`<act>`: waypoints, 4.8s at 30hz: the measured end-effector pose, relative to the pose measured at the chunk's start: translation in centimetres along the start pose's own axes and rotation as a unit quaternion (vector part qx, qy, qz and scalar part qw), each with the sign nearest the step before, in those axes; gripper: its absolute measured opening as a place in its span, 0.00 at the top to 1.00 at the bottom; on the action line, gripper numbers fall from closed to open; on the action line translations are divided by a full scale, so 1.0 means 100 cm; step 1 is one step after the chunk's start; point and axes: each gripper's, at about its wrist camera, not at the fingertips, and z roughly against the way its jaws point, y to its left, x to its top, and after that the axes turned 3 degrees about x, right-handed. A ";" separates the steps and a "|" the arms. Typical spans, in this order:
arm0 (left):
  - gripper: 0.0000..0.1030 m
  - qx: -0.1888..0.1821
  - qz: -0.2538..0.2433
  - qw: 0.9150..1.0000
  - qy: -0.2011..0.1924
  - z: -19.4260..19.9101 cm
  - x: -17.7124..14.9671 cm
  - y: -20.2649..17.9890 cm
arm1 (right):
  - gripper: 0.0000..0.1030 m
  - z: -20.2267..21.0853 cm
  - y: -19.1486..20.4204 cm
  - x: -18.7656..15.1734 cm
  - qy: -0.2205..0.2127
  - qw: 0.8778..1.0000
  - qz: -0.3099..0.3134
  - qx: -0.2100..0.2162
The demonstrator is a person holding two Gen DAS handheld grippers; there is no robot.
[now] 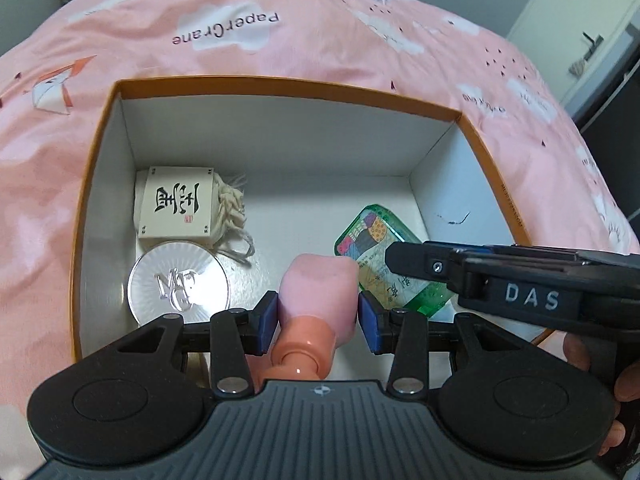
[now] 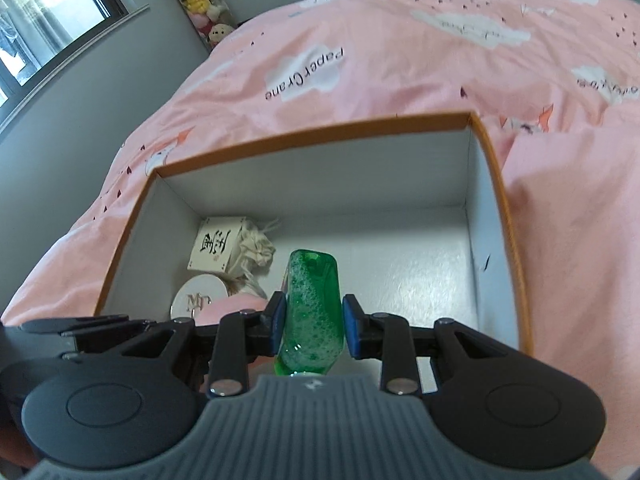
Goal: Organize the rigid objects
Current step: 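Carry the sponge and green bottle over the orange box with both tools, then lower the sponge with the left tool while the right tool lowers the green bottle into the box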
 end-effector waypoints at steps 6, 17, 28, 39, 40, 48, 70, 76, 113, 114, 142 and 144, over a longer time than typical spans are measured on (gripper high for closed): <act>0.53 0.004 -0.029 0.999 0.027 -0.009 0.011 -0.006 | 0.72 -0.012 -0.008 -0.002 0.003 1.000 -0.017 0.005; 0.53 0.037 -0.061 0.993 0.099 -0.040 0.031 -0.015 | 0.71 -0.013 -0.026 0.000 0.009 1.000 -0.018 -0.005; 0.52 0.057 -0.077 0.984 0.150 -0.043 0.053 -0.007 | 0.71 -0.037 -0.027 -0.001 0.040 0.998 -0.042 0.030; 0.43 0.025 -0.071 0.992 0.102 0.002 0.046 -0.002 | 0.71 -0.043 -0.019 -0.004 0.063 0.997 -0.039 0.021; 0.43 0.025 -0.074 0.992 0.100 0.005 0.043 -0.004 | 0.71 -0.043 -0.018 -0.004 0.064 0.997 -0.040 0.020; 0.71 0.042 -0.093 0.992 0.069 0.009 0.025 -0.015 | 0.72 -0.042 -0.016 -0.005 0.063 0.997 -0.038 0.016; 0.73 -0.004 -0.121 0.989 0.080 0.010 0.026 -0.035 | 0.71 -0.030 -0.036 0.000 0.070 0.995 -0.063 0.032; 0.73 -0.002 -0.116 0.990 0.084 0.009 0.027 -0.034 | 0.71 -0.033 -0.033 -0.004 0.070 0.994 -0.075 0.029; 0.73 -0.013 -0.102 0.992 0.072 0.009 0.018 -0.023 | 0.71 -0.035 -0.005 0.011 0.191 0.973 0.129 -0.024; 0.73 -0.015 -0.099 0.992 0.072 0.009 0.018 -0.022 | 0.71 -0.030 -0.004 0.015 0.188 0.973 0.131 -0.022; 0.70 -0.111 0.028 0.982 0.148 0.004 0.026 0.001 | 0.64 -0.007 -0.004 0.010 0.165 0.986 0.033 0.023; 0.69 -0.100 0.021 0.985 0.140 0.006 0.026 -0.004 | 0.64 -0.002 -0.005 0.012 0.156 0.987 0.031 0.020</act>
